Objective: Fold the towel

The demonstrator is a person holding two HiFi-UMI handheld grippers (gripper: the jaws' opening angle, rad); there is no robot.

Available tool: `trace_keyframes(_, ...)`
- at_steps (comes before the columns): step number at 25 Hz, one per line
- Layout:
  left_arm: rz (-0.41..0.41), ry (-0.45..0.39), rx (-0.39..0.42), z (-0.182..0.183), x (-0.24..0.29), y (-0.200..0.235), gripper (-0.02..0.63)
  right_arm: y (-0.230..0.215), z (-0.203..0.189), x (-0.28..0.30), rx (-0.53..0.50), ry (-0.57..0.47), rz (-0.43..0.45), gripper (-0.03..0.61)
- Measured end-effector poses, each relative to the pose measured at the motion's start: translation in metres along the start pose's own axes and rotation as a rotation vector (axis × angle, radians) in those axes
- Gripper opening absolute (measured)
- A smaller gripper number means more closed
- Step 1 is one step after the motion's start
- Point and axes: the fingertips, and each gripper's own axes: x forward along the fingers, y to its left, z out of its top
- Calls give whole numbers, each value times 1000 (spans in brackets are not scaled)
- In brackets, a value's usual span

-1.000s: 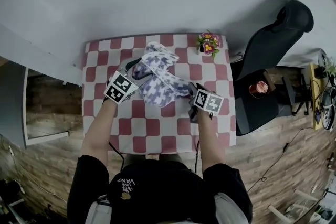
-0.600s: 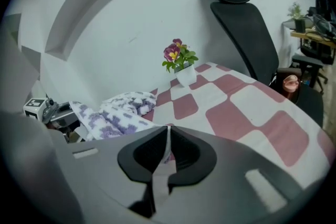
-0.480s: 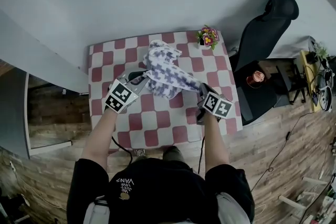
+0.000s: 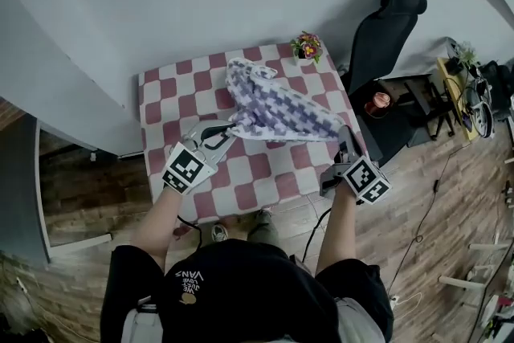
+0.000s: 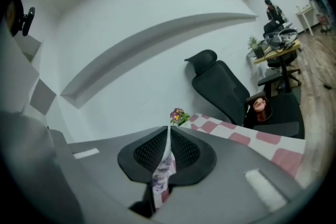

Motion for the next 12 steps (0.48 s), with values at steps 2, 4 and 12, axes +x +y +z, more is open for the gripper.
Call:
trace_keyframes(2, -31, -29, 11, 9, -7, -14, 35, 10, 12, -28, 3, -59, -5, 21)
trace_keyframes(4, -60, -50, 24, 15, -16, -27, 35, 19, 19, -56, 0, -103, -13, 21)
trace_keyframes(12, -135, -103, 49, 26, -72, -66, 35, 62, 5, -146, -67, -165, -27, 21)
